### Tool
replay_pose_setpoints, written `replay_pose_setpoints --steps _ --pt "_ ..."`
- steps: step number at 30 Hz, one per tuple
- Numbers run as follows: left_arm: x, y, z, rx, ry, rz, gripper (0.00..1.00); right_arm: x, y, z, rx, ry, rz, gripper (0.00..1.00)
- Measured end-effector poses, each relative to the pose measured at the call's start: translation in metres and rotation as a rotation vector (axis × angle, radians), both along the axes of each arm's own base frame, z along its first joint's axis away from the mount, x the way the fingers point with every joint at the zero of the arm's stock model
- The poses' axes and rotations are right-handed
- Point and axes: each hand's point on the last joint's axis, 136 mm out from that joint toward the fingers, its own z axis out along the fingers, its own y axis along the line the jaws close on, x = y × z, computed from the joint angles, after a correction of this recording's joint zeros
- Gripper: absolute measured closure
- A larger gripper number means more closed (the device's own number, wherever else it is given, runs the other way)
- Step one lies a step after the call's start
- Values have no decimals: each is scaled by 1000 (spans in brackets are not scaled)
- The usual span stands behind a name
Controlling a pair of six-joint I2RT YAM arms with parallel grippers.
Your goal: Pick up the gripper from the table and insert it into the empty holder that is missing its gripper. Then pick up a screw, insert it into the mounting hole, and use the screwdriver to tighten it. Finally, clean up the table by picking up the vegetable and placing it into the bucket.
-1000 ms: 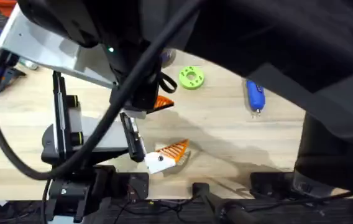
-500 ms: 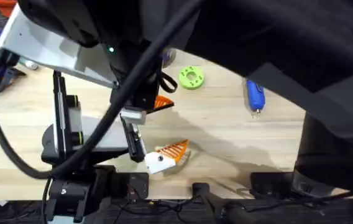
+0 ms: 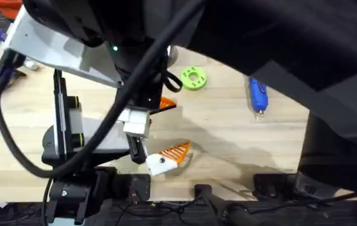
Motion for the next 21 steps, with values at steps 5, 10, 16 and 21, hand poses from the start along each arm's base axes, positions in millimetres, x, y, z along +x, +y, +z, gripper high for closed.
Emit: replay_pose_setpoints --steps 5,10,16,21 --pt "0 0 0 0 0 0 15 0 -5 12 7 -5 -22 7" --pt "0 0 0 0 0 0 16 13 -9 34 81 -35 -85 8" --pt "0 0 0 0 0 0 15 35 -30 70 192 -82 -207 8" --pt "0 0 0 0 0 0 15 49 -44 81 225 -91 -299 8"
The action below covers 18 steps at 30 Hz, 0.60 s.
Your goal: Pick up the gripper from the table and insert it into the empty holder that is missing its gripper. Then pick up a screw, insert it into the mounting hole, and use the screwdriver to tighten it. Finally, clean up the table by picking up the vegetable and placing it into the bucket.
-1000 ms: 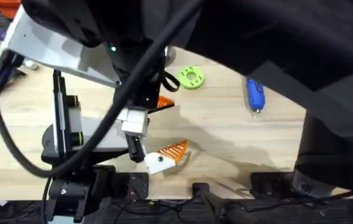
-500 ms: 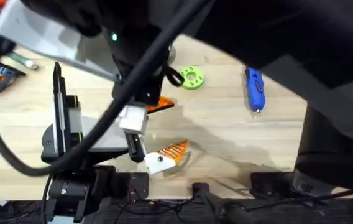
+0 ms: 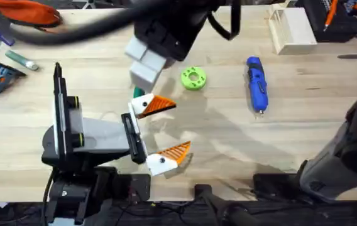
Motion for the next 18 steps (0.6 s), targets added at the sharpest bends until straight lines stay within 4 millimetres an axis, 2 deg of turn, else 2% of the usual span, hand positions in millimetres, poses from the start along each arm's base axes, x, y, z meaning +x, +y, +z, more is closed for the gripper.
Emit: replay_pose_setpoints --steps 2,7,15,16,18 --pt "0 0 0 0 0 0 15 12 -9 -1 15 21 -65 9" --pt "0 0 0 0 0 0 15 28 -23 -5 32 58 -134 9" --pt "0 0 0 0 0 0 16 40 -61 -45 -12 80 -271 7" --pt "0 0 0 0 0 0 15 42 -78 -49 38 54 -339 8" --pt "0 0 0 0 0 0 15 45 -96 -48 74 40 -408 8"
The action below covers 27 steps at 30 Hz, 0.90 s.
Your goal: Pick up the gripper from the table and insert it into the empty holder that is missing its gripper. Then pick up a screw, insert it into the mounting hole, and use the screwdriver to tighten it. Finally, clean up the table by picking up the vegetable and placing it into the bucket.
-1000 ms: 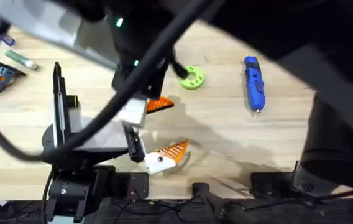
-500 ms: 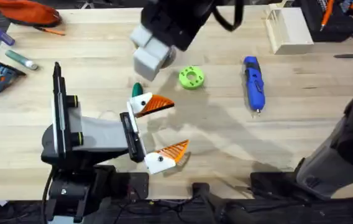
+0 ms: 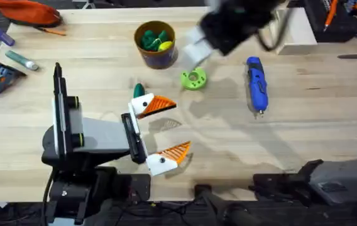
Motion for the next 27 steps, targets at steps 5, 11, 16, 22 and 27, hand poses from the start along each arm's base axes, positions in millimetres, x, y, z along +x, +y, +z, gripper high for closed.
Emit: replay_pose_setpoints --steps 5,11,16,22,27 --pt "0 0 0 0 0 0 15 -1 -76 -6 6 32 -240 8" --pt "0 0 0 0 0 0 15 -6 -139 -25 -52 146 -449 7" --pt "0 0 0 0 0 0 15 -1 -156 -26 -46 150 -529 8" --pt "0 0 0 0 0 0 15 1 -158 -26 -43 144 -543 8" --pt "0 0 0 0 0 0 15 4 -157 -25 -37 133 -543 8"
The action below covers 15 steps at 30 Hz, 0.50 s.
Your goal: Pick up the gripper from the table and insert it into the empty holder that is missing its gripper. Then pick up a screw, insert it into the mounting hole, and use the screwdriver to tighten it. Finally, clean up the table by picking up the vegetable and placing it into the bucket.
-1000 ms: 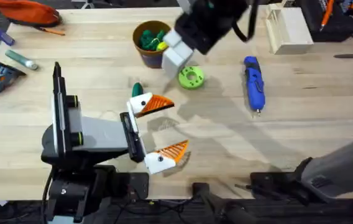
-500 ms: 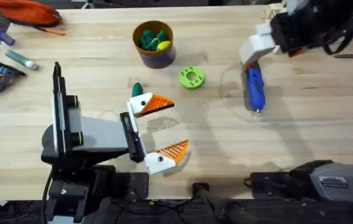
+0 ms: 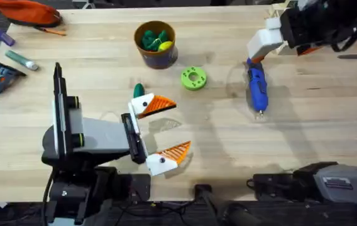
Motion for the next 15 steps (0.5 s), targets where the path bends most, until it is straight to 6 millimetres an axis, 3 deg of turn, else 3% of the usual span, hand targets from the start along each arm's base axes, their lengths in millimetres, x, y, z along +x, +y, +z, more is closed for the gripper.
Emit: replay_pose_setpoints --steps 14,15 --pt "0 0 0 0 0 0 14 0 0 0 0 0 0 8" --pt "0 0 0 -1 3 0 47 0 0 0 0 0 0 8"
